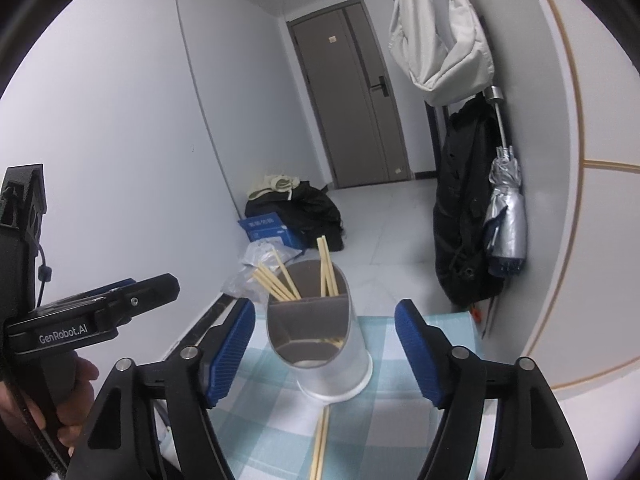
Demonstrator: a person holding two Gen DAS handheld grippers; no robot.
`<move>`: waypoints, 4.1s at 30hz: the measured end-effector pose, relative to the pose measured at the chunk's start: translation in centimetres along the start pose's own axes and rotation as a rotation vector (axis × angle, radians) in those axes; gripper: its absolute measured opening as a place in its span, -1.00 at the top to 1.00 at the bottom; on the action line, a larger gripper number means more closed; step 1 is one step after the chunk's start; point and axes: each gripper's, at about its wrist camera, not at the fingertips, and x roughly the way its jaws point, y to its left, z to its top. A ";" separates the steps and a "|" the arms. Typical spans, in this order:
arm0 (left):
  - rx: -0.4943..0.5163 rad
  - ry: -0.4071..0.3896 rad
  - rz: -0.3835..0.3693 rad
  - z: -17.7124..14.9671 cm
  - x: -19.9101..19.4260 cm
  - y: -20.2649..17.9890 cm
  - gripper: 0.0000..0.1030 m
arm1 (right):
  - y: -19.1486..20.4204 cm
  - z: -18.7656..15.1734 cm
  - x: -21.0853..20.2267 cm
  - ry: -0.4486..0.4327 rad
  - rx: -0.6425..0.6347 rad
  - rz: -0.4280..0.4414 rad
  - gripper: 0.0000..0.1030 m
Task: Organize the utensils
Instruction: 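Move both open tools back down to the last chopsticks on the cloth, then close the right tool on a single chopstick beside the holder, then close the left tool on the remaining chopstick on the cloth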
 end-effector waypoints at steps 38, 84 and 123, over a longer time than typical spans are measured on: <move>-0.176 0.221 0.049 -8.7 9.1 7.8 -0.84 | -0.8 -13.2 13.8 0.560 -0.059 -0.159 -0.22; -0.355 0.298 0.114 -8.7 9.6 13.3 -0.84 | 2.8 -13.8 18.9 0.695 -0.330 -0.111 0.85; -0.024 0.621 0.130 -11.5 16.2 -1.8 0.04 | -11.5 -6.7 6.6 0.242 0.344 0.003 0.93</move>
